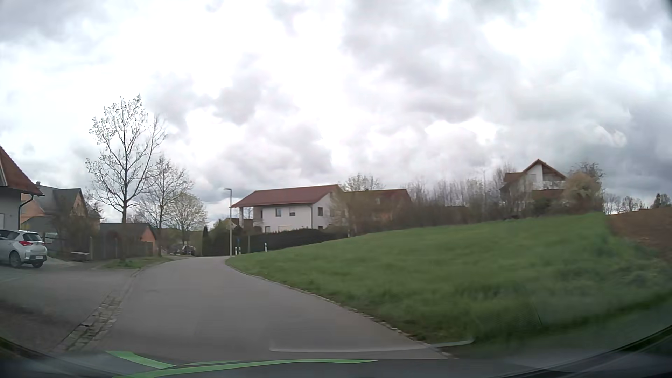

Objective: Follow the waypoints while adhering to traffic rules and regulations

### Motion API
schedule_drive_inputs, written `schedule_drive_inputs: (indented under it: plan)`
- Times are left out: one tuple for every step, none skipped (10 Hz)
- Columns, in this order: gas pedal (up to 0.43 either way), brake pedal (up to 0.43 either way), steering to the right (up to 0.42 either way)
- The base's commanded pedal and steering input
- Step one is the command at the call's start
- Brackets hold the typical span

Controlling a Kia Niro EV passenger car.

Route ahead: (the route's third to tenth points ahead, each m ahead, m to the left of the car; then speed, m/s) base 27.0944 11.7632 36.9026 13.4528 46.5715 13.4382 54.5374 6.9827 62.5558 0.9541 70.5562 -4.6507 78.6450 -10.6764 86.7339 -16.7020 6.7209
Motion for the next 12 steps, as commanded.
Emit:
schedule_drive_inputs:
  plan:
    - [0.240,0.000,-0.246]
    - [0.240,0.000,-0.228]
    - [0.240,0.000,-0.213]
    - [0.240,0.000,-0.201]
    - [0.240,0.000,-0.189]
    - [0.240,0.000,-0.173]
    - [0.240,0.000,-0.156]
    - [0.240,0.000,-0.130]
    - [0.240,0.000,-0.110]
    - [0.240,0.000,-0.090]
    - [0.240,0.000,-0.077]
    - [0.228,0.000,-0.064]
